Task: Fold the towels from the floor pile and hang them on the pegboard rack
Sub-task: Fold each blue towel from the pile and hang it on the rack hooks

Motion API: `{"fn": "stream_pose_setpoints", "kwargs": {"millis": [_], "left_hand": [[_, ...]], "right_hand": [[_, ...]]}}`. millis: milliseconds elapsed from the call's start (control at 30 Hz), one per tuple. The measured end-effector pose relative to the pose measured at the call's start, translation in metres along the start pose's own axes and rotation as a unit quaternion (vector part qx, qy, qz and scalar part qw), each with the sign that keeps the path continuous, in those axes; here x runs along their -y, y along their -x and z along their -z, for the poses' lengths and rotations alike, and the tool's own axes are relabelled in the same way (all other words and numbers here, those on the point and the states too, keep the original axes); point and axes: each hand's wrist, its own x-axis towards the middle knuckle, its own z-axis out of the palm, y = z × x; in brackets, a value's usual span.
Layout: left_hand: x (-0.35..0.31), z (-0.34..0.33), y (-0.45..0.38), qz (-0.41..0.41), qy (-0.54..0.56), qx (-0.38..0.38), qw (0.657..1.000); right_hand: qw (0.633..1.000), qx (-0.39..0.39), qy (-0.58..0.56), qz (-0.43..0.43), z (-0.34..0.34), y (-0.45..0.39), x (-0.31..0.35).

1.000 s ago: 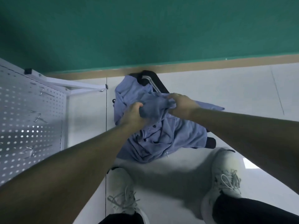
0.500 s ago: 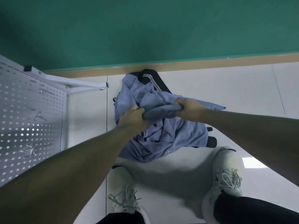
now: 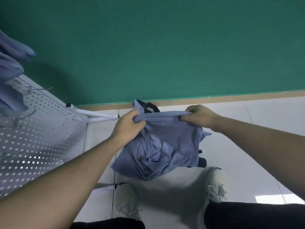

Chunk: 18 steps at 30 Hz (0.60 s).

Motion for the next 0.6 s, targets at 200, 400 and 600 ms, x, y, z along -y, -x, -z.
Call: {"fn": "stream_pose_setpoints", "kwargs": {"millis": [200, 400, 600], "left_hand": [[-0.055, 0.020, 0.042, -0.027, 0.080, -0.063, 0.994], [-0.092, 0.030, 0.084, -0.033, 0.166, -0.078, 0.982], [-0.110, 0.026, 0.121, -0.045, 0.173, -0.026, 0.984]], "right_hand": [[0.988, -0.077, -0.126, 0.049, 0.024, 0.057, 0.025], [0.944, -0.140, -0.259, 0.151, 0.037, 0.113, 0.049], [0.912, -0.110, -0.319, 0.234, 0.028, 0.162, 0.067]]}}
